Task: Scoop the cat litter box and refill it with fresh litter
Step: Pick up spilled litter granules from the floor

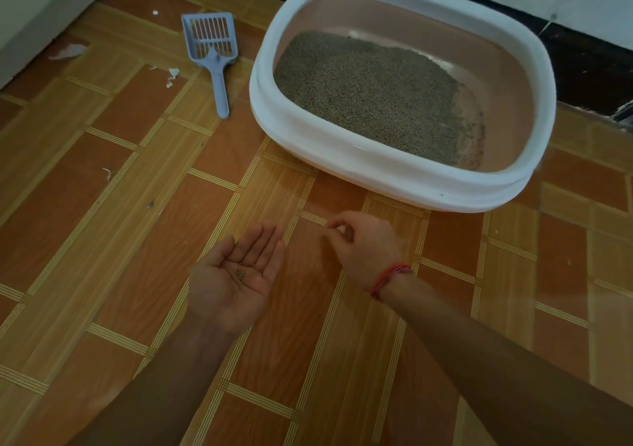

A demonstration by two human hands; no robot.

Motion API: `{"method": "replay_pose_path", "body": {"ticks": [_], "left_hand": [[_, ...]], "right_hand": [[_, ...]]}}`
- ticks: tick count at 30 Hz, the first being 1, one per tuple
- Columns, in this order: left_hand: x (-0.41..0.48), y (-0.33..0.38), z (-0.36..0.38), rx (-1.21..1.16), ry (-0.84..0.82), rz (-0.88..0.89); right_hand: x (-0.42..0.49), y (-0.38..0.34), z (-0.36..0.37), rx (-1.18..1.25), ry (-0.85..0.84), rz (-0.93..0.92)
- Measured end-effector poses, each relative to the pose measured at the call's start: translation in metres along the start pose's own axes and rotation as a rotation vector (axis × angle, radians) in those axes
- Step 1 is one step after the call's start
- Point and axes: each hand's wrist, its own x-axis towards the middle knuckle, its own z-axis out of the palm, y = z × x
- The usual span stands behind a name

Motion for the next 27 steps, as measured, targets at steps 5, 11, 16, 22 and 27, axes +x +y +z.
{"method": "replay_pose_path", "body": {"ticks": [5, 11, 16, 22, 27], "left_hand": [[0.004, -0.003, 0.001, 0.007, 0.019, -0.005], [0.008, -0.003, -0.002, -0.006, 0.031, -0.015], [0.010, -0.003, -0.004, -0.017, 0.035, -0.016], [0.010, -0.004, -0.004, -0.004, 0.038, -0.011], [0.008, -0.003, -0.005, -0.004, 0.032, -0.012]], "right_hand": [[0.000, 0.007, 0.009, -0.065, -0.104, 0.031], [0.005, 0.008, 0.015, -0.065, -0.111, 0.009], [0.007, 0.010, 0.018, -0.074, -0.128, -0.009], [0.007, 0.007, 0.021, -0.189, -0.137, -0.043], [0.010, -0.002, 0.020, -0.296, -0.156, -0.061]]}}
